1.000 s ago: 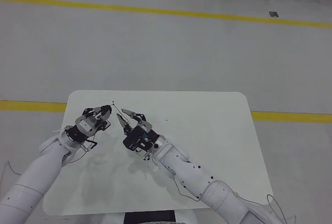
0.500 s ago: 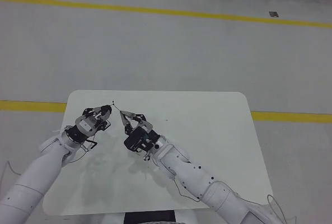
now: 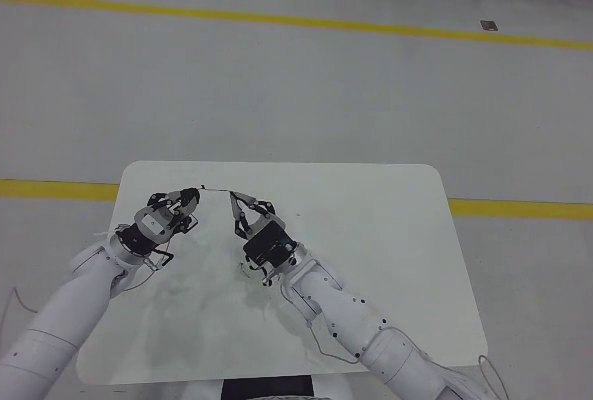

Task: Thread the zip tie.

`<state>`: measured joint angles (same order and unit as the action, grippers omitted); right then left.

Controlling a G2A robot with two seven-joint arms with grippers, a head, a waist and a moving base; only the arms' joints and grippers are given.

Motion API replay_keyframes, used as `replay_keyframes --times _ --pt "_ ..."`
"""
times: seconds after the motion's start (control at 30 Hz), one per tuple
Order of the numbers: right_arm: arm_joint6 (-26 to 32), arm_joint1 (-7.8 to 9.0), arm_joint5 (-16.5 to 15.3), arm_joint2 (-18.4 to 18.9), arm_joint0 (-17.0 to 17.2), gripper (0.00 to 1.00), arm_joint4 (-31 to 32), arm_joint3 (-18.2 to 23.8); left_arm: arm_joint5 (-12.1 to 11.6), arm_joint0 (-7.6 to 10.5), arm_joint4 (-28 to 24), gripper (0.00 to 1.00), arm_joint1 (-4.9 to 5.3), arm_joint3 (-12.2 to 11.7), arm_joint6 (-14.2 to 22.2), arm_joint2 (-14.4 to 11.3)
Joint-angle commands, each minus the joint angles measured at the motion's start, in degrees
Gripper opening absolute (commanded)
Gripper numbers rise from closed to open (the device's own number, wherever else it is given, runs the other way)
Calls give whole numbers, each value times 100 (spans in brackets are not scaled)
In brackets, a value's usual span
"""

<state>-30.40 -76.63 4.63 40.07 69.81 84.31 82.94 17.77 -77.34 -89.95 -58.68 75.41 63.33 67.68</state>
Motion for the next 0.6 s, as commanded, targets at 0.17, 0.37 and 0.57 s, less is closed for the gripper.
replay_keyframes --times 0.17,0.37,0.57 --pt "85 -1 3 175 113 0 146 30 0 0 0 0 0 0 0 0" --pt "136 42 22 465 289 0 224 85 0 0 0 0 0 0 0 0" --pt "274 166 35 975 627 0 365 213 0 0 0 0 0 0 0 0"
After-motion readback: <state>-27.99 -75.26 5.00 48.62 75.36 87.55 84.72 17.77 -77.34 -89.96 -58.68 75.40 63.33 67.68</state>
